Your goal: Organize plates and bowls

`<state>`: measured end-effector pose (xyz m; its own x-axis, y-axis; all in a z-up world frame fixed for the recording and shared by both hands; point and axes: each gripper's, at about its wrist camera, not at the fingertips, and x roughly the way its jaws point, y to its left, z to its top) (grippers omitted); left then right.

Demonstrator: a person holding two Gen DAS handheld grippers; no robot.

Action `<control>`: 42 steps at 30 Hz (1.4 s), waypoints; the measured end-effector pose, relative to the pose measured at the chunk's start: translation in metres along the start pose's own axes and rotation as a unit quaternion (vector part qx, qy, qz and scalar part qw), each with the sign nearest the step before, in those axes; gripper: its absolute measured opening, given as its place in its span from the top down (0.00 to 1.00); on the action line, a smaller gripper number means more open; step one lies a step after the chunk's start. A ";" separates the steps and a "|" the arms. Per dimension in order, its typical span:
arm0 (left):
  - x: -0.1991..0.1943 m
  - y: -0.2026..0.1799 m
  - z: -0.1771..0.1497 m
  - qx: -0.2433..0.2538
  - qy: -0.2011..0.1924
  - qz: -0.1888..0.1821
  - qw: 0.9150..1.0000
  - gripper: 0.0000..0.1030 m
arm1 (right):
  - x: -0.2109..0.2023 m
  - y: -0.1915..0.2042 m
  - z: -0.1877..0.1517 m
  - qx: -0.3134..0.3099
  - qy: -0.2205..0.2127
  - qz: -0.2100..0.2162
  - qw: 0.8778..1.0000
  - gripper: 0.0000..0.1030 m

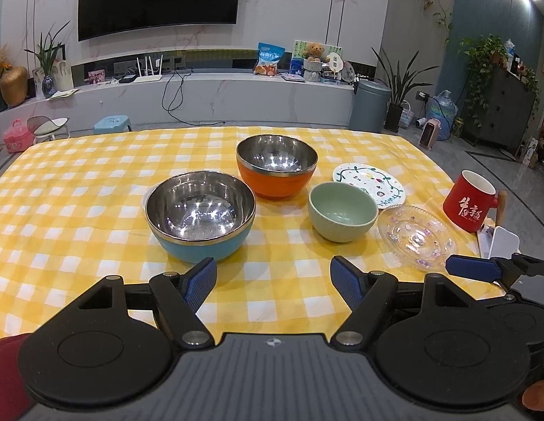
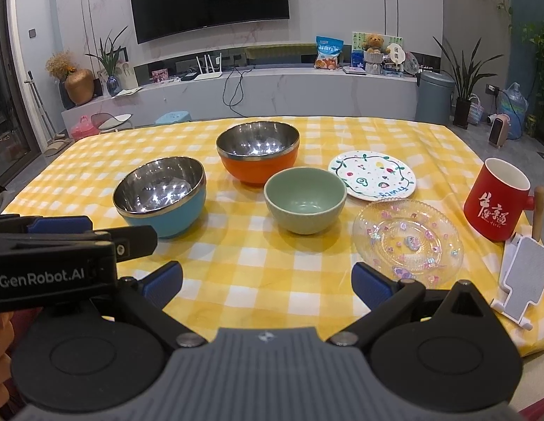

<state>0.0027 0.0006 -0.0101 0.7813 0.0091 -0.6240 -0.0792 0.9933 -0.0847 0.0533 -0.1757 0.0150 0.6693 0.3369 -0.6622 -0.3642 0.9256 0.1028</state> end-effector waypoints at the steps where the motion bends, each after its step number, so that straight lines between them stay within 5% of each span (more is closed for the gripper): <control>1: 0.000 0.000 0.000 0.000 0.000 0.000 1.000 0.16 | 0.000 0.000 0.000 0.000 -0.001 -0.001 1.000 0.03; 18: -0.003 -0.004 0.011 0.003 -0.007 0.004 1.000 0.16 | -0.006 -0.013 0.007 0.011 -0.009 -0.006 1.000 0.03; 30: -0.017 0.012 0.065 -0.029 -0.048 0.020 0.998 0.16 | -0.033 -0.069 0.049 0.089 -0.039 -0.019 0.995 0.03; 34: -0.008 0.030 0.081 -0.037 -0.050 0.056 0.997 0.16 | -0.034 -0.081 0.069 0.122 -0.046 0.001 0.991 0.03; 42: 0.048 0.082 0.108 -0.059 0.010 0.121 0.991 0.16 | 0.008 -0.055 0.124 0.117 -0.033 0.064 0.990 0.09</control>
<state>0.1006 0.0955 0.0370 0.7179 0.2414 -0.6530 -0.3353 0.9419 -0.0204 0.1591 -0.2021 0.0961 0.6714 0.4579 -0.5827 -0.2943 0.8864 0.3574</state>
